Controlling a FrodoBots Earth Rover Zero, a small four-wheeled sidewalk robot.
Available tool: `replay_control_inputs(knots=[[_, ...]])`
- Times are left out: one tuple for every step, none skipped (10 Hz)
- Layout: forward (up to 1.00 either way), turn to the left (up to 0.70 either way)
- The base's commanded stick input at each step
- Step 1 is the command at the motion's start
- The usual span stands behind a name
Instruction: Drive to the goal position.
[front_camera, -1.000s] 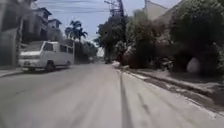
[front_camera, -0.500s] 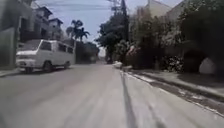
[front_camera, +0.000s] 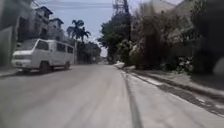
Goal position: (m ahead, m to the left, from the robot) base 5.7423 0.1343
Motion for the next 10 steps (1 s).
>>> replay_control_inputs(knots=[[0.85, 0.0], [0.85, 0.0], [0.85, 0.0], [0.85, 0.0], [0.85, 0.0], [0.85, 0.0], [0.85, 0.0], [0.85, 0.0], [0.85, 0.0], [0.85, 0.0]])
